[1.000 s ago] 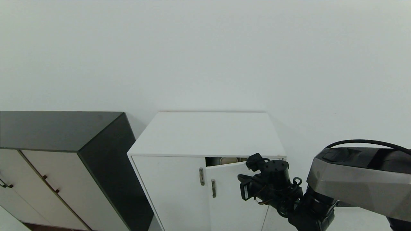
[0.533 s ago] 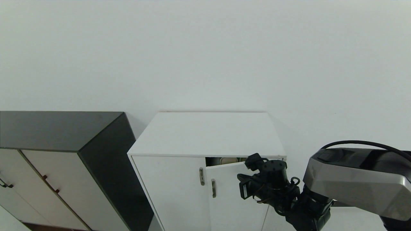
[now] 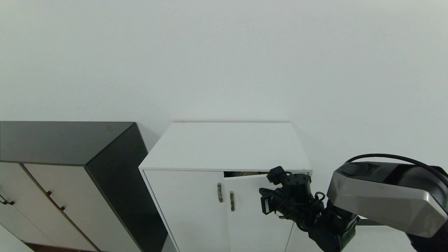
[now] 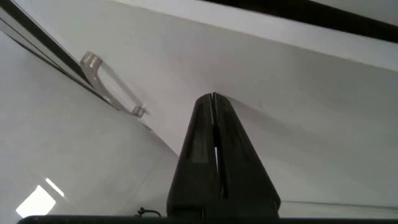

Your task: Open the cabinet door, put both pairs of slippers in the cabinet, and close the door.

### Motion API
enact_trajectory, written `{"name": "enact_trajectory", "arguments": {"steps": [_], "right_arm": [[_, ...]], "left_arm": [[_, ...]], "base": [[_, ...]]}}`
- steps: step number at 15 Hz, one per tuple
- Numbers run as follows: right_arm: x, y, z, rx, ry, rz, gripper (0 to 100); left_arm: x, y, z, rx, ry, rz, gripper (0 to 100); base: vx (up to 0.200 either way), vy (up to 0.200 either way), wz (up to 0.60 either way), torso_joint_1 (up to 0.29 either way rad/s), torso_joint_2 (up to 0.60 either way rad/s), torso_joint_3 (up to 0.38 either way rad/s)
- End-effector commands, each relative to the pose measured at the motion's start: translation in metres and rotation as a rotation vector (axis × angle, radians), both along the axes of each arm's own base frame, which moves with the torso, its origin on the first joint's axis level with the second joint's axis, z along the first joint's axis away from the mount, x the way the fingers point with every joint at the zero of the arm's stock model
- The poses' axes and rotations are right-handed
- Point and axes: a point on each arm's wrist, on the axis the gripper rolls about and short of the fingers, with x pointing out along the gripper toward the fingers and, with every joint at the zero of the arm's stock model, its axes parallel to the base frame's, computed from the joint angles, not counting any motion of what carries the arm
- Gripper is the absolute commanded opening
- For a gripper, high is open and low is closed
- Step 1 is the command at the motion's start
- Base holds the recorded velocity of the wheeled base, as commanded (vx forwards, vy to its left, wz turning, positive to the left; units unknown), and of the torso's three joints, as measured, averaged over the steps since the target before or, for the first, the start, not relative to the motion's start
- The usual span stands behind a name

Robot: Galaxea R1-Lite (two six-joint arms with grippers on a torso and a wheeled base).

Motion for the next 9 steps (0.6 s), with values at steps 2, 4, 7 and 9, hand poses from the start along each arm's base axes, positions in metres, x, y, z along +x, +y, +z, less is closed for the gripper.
{"name": "enact_trajectory", "arguments": {"steps": [2, 4, 7, 9], "right_arm": [[0.0047, -0.0006, -0.0069, -0.004, 0.006, -0.008, 0], [0.0070, -0.0013, -0.0080, -0.003, 0.004, -0.013, 0], [0.0102, -0.0014, -0.0119, -0.003, 0.006, -0.018, 0], [0.0125, -0.0021, -0.0131, -0.002, 0.005, -0.022, 0]], "left_arm": [[0.0000, 0.0000, 0.0000, 0.000, 0.000, -0.001, 0], [0.0000, 0.0000, 0.0000, 0.000, 0.000, -0.001, 0], [0.0000, 0.0000, 0.0000, 0.000, 0.000, -0.001, 0], [0.0000, 0.0000, 0.0000, 0.000, 0.000, -0.001, 0]], "base": [[0.000, 0.000, 0.00, 0.000, 0.00, 0.000], [0.000, 0.000, 0.00, 0.000, 0.00, 0.000], [0.000, 0.000, 0.00, 0.000, 0.00, 0.000], [0.000, 0.000, 0.00, 0.000, 0.00, 0.000]]}}
